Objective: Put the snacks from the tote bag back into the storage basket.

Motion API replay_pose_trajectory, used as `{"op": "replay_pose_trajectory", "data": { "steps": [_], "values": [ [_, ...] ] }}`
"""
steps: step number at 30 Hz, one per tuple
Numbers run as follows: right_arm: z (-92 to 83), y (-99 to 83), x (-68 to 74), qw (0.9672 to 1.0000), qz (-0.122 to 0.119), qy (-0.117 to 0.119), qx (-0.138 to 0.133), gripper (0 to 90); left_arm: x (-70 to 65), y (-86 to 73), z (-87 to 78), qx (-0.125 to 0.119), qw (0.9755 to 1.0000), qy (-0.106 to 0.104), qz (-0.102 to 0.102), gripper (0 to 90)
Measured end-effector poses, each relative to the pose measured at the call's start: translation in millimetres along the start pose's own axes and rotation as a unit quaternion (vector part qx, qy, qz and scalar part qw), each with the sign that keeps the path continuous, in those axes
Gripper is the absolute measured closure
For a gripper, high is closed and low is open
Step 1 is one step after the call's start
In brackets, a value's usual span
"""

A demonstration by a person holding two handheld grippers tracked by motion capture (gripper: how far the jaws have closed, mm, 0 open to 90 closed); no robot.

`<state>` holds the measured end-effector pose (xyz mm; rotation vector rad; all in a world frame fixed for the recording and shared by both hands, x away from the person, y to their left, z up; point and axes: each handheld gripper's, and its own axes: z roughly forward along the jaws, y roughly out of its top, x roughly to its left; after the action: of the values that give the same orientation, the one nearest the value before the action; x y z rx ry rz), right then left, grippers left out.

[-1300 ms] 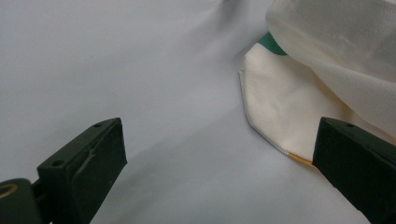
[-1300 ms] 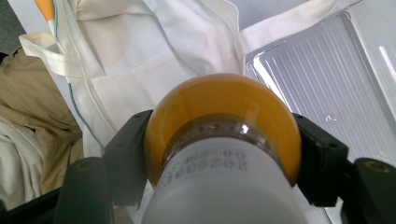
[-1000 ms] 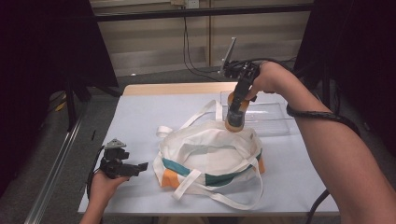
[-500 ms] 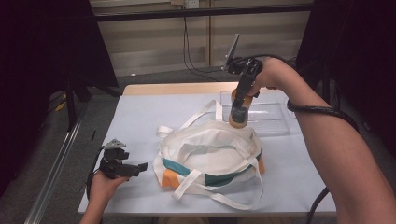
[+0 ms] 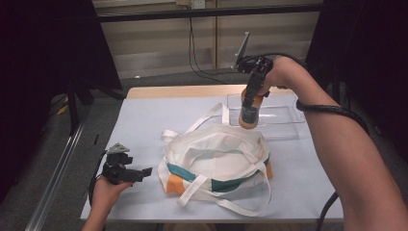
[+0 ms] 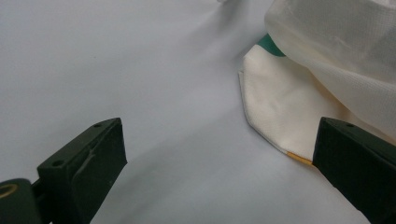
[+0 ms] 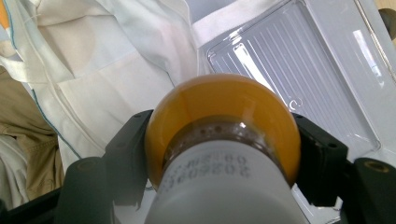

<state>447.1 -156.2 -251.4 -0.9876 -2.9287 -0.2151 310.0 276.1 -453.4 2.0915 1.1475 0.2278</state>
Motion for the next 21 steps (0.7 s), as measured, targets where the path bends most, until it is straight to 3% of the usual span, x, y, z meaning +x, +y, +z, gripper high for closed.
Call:
{"op": "replay_pose_trajectory", "data": {
  "steps": [21],
  "values": [
    [3.5, 6.8, -12.9, 0.9999, 0.009, -0.006, 0.002, 30.4, -0.9, -0.6, 0.0, -0.001, 1.0000, 0.001, -0.004, 2.6]
  ]
}}
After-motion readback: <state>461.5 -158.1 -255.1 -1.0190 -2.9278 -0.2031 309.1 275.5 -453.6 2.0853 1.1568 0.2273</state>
